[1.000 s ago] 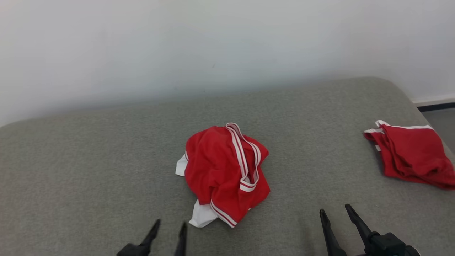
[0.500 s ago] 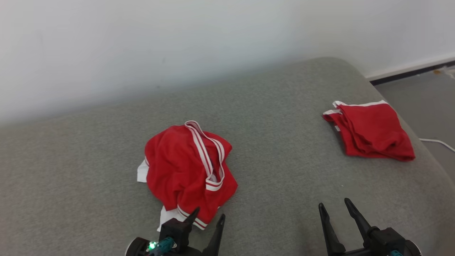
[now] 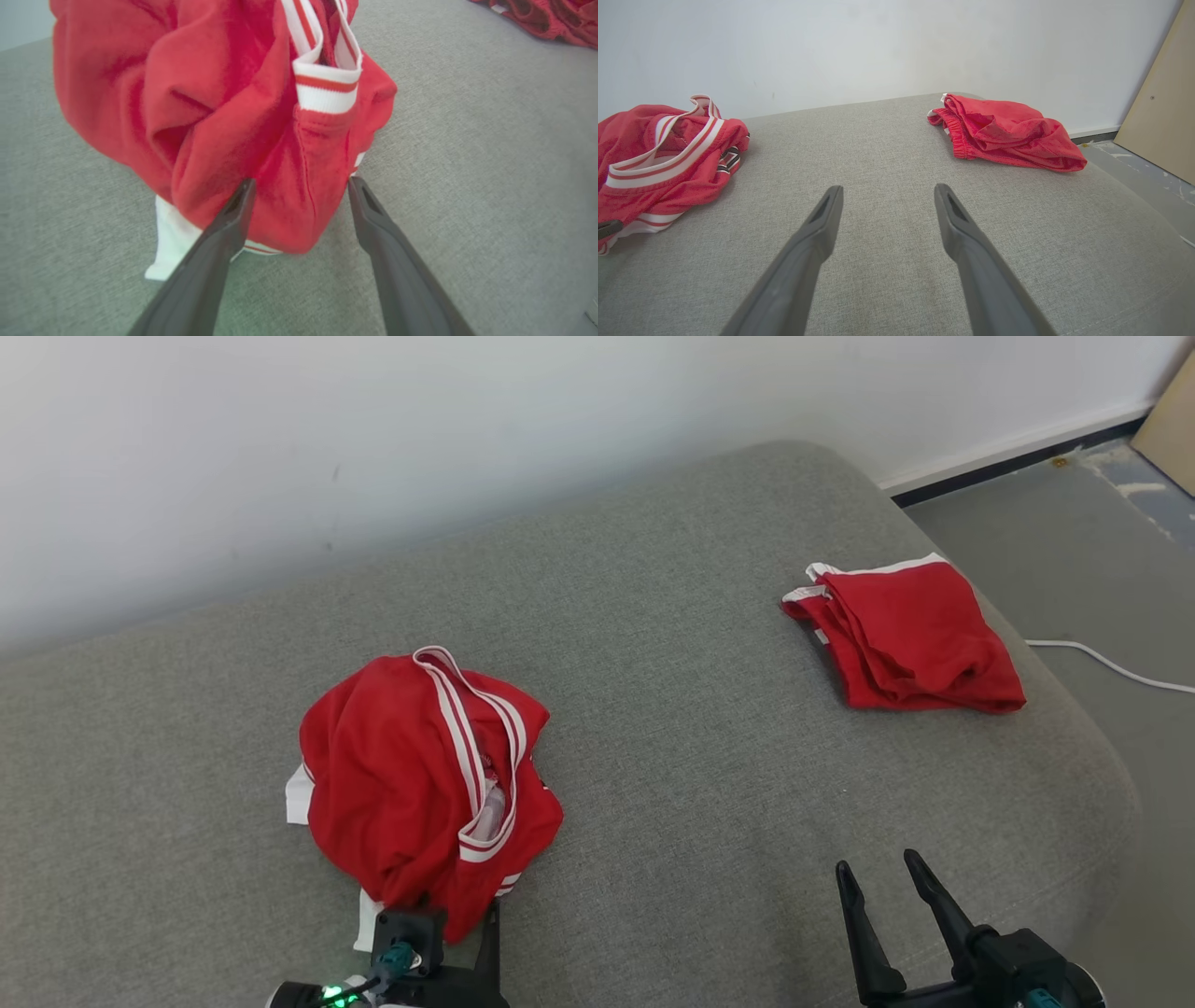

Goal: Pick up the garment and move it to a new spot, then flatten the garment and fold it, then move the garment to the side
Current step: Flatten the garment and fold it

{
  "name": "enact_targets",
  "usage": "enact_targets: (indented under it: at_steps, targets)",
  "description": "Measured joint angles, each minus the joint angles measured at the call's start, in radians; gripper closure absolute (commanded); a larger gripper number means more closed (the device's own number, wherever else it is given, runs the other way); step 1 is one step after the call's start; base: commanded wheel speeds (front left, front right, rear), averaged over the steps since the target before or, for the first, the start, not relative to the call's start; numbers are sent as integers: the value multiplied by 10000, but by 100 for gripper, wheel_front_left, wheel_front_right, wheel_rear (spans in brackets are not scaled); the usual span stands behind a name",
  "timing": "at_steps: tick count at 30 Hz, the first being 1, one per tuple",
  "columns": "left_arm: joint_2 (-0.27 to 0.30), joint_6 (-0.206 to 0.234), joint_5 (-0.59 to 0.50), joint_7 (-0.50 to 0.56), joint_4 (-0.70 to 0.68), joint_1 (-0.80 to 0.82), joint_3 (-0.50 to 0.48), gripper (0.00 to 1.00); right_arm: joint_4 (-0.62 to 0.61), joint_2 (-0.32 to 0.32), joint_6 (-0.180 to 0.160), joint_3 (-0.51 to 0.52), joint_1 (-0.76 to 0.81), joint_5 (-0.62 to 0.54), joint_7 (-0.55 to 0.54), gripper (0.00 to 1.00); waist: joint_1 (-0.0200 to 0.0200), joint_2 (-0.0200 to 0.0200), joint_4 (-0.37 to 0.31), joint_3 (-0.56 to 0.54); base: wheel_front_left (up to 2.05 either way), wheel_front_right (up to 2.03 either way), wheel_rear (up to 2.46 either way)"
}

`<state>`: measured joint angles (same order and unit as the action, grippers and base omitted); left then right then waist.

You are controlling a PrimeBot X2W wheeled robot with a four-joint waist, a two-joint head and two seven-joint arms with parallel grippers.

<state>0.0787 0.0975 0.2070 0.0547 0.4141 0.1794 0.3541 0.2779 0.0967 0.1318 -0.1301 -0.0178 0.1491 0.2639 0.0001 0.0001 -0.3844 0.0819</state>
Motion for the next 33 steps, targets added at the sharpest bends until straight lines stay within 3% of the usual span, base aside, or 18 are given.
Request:
enact_targets:
  at_steps: [3, 4, 5, 6, 14, 25, 33]
  targets:
    - [31, 159, -61, -40, 44, 58, -58, 0, -2, -35, 0, 15, -5, 4, 0, 0, 0, 0, -4, 23, 0, 0, 0]
    - [36, 174, -59, -79, 44, 66, -84, 14, -10, -52, 0, 13, -5, 6, 0, 0, 0, 0, 4, 24, 0, 0, 0]
    - [38, 176, -42, -134, 40, 83, -115, 67, -17, -63, 0, 19, -6, 10, 0, 0, 0, 0, 17, 28, 0, 0, 0]
    - [44, 174, -33, -198, 36, 116, -117, 100, -19, -71, 0, 36, -7, 23, 0, 0, 0, 0, 33, 33, 0, 0, 0]
    - [-44, -198, 516, -537, -278, 662, -167, 100, -12, -138, 0, 88, -39, 90, 0, 0, 0, 0, 211, 35, 0, 0, 0]
    - [-257, -980, 1893, -1325, -1398, 3568, 872, 100, 54, -159, 0, -81, -236, 96, 0, 0, 1, 0, 271, -19, 0, 0, 0]
    - [-274, -594, 3459, -2196, -1793, 5711, 1862, 100, 88, -178, 0, -157, -280, 167, 0, 0, 0, 1, -22, -62, 0, 0, 0]
